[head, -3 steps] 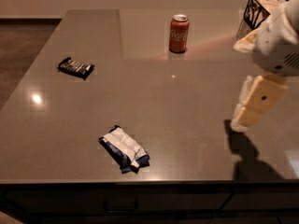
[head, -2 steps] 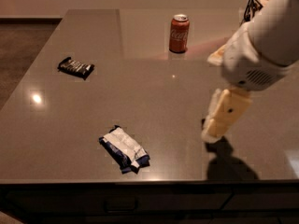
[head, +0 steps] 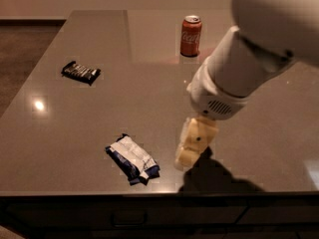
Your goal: Move rxbar blueberry near rxbar chocolate
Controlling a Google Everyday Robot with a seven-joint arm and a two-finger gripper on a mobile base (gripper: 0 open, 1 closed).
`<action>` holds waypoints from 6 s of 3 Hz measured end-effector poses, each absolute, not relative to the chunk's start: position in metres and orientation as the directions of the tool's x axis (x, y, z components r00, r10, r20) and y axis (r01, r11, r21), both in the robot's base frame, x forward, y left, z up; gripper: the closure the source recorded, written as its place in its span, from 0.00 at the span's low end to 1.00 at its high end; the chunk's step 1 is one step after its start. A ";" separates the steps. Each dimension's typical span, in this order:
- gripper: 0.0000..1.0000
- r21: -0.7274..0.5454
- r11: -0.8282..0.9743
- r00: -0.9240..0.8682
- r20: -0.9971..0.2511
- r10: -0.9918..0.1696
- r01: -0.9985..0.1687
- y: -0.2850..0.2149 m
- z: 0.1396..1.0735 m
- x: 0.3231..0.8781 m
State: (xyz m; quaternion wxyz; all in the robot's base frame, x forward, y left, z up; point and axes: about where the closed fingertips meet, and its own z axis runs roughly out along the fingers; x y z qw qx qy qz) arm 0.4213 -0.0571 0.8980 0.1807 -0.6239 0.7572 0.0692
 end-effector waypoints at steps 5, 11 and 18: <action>0.00 -0.088 0.242 -0.200 -0.333 -0.921 -0.966 0.040 0.853 0.407; 1.00 -0.113 0.175 -0.134 -0.297 -0.945 -0.978 0.094 0.881 0.468; 0.06 -0.233 0.252 -0.165 -0.337 -0.927 -0.939 0.153 0.887 0.627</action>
Offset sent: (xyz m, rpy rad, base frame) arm -0.0057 0.0665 -0.0415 0.0063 0.0610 -0.0333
